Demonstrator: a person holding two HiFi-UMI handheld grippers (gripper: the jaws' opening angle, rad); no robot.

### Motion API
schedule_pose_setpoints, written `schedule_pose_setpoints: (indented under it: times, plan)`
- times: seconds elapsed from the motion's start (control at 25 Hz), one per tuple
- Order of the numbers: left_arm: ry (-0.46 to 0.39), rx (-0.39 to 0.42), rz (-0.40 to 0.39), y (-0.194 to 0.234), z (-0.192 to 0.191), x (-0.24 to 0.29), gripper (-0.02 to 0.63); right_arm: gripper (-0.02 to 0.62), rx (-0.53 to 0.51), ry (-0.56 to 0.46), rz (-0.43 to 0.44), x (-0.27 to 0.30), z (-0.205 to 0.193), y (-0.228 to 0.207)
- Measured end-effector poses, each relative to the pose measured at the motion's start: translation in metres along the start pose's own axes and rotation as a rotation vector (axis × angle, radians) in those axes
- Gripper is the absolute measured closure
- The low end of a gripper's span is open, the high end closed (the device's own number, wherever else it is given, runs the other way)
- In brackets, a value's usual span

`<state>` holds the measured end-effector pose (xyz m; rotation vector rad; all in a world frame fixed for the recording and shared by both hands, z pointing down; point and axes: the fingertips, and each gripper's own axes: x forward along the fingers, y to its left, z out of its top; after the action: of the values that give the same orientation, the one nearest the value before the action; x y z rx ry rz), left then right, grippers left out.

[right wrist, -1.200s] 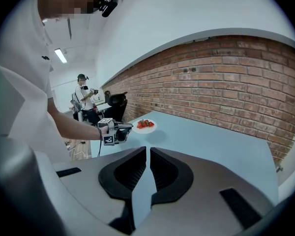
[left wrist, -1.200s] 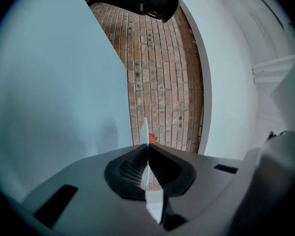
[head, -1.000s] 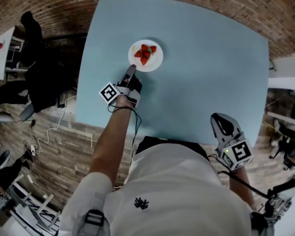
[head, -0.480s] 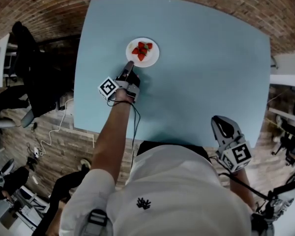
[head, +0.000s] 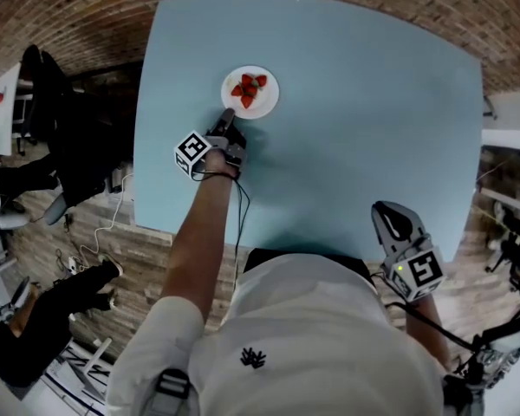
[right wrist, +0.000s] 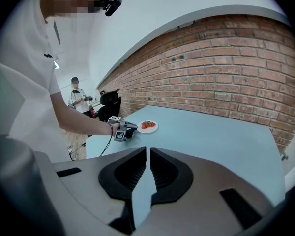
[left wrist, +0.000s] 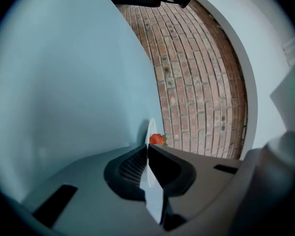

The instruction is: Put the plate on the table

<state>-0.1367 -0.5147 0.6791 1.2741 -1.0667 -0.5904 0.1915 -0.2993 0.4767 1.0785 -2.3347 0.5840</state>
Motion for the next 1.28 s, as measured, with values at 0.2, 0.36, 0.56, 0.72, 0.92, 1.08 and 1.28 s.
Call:
schedule_pose_setpoints:
  times: [0.2, 0.36, 0.56, 0.72, 0.92, 1.08, 1.28]
  plan:
    - [0.001, 0.051, 0.106, 0.004, -0.001, 0.003, 0.594, 0.568, 0.018, -0.015, 0.014, 0.001, -0.002, -0.006]
    - [-0.011, 0.105, 0.206, 0.007, 0.000, 0.005, 0.594, 0.568, 0.027, -0.030, 0.019, 0.001, -0.003, -0.013]
    - [-0.026, 0.168, 0.323, 0.011, -0.001, 0.003, 0.571, 0.568, 0.039, -0.043, 0.026, -0.004, -0.006, -0.018]
    - [-0.052, 0.195, 0.385, 0.012, 0.000, -0.002, 0.561, 0.568, 0.049, -0.055, 0.037, -0.007, -0.009, -0.021]
    - [-0.077, 0.217, 0.388, -0.001, -0.006, -0.012, 0.561, 0.568, 0.055, -0.073, 0.057, -0.009, -0.014, -0.027]
    - [-0.101, 0.225, 0.353, -0.019, -0.008, -0.032, 0.561, 0.568, 0.033, -0.098, 0.109, -0.003, -0.010, -0.025]
    - [-0.129, 0.238, 0.263, -0.047, -0.015, -0.076, 0.561, 0.568, 0.009, -0.122, 0.189, 0.013, -0.004, -0.013]
